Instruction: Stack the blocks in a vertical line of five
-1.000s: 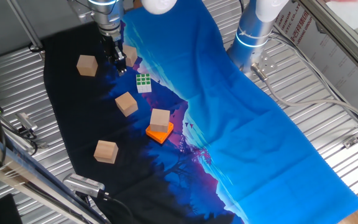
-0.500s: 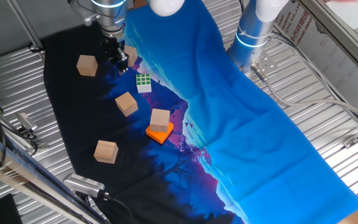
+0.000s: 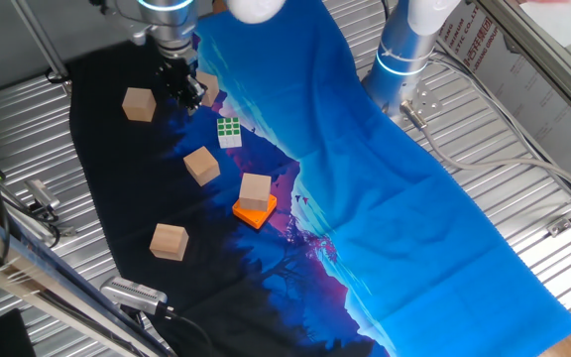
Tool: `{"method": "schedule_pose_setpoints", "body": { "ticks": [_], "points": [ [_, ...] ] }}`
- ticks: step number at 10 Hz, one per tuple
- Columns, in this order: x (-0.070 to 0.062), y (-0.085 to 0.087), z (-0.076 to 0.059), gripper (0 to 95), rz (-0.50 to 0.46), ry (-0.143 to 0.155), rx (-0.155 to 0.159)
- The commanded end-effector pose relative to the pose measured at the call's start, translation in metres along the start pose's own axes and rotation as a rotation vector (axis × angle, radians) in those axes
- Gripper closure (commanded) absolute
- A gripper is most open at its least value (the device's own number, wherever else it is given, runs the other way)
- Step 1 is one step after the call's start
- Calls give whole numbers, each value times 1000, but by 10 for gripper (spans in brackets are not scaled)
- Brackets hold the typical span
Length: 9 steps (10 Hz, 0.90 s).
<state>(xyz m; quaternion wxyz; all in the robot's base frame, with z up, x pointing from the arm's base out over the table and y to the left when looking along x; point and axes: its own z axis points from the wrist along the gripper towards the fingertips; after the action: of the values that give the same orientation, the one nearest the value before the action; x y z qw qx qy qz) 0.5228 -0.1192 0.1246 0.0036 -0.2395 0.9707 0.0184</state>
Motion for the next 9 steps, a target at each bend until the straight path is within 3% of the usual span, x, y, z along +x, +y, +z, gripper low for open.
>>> {"method": "schedule_pose_setpoints", "body": {
  "ticks": [1, 2, 3, 4, 5, 6, 8, 9],
  "points": [
    [1, 1, -1, 760, 393, 40, -102],
    [1, 1, -1, 760, 387, 32, -94],
    [1, 1, -1, 760, 366, 49, -89],
    [1, 1, -1, 760, 346, 49, -50],
    [1, 1, -1, 570, 341, 52, -22],
    [1, 1, -1, 570, 343, 52, -18],
    [6, -6, 8, 570, 407, 51, 27],
    [9, -10, 11, 570, 459, 53, 30]
  ]
}}
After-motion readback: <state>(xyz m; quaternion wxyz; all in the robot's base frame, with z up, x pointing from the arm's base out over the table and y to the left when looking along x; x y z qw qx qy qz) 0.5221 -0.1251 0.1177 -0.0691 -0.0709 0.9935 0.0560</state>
